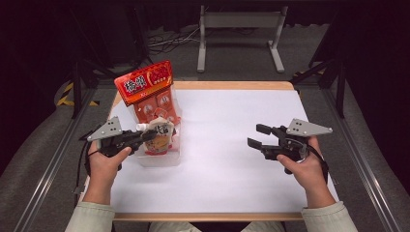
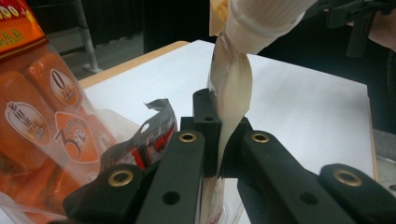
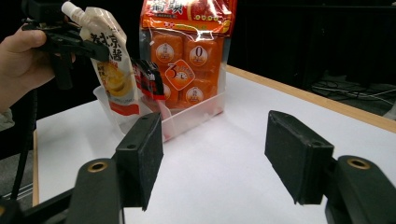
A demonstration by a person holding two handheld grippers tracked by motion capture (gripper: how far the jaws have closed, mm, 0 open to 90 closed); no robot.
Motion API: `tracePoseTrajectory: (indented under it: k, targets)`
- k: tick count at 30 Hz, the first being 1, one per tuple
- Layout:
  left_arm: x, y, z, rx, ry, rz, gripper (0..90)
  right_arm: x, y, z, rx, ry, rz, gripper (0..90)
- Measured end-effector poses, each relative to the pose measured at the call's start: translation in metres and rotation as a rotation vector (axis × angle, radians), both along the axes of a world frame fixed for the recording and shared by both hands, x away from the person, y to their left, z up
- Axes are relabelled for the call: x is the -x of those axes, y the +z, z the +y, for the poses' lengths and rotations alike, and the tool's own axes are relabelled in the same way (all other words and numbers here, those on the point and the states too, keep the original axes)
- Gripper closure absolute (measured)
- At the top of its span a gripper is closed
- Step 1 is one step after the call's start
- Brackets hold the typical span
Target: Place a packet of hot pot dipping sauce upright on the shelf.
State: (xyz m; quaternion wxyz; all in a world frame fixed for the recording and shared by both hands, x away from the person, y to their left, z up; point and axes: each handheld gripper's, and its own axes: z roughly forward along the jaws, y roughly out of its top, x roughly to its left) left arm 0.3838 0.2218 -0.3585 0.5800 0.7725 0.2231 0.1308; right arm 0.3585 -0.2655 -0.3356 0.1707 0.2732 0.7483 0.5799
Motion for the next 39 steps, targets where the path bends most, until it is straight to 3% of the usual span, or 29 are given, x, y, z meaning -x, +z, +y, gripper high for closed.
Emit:
tracePoseTrajectory:
  k: [32, 39]
  targets:
    - [-0.004, -0.032, -0.005, -0.078, -0.005, 0.114, 87.0, 0.000, 0.001, -0.003, -0.003, -0.011, -0.006, 35.8]
    - [-0.003, -0.034, -0.003, -0.064, 0.002, 0.126, 86.6, -0.001, 0.001, -0.002, -0.003, -0.008, -0.004, 35.8]
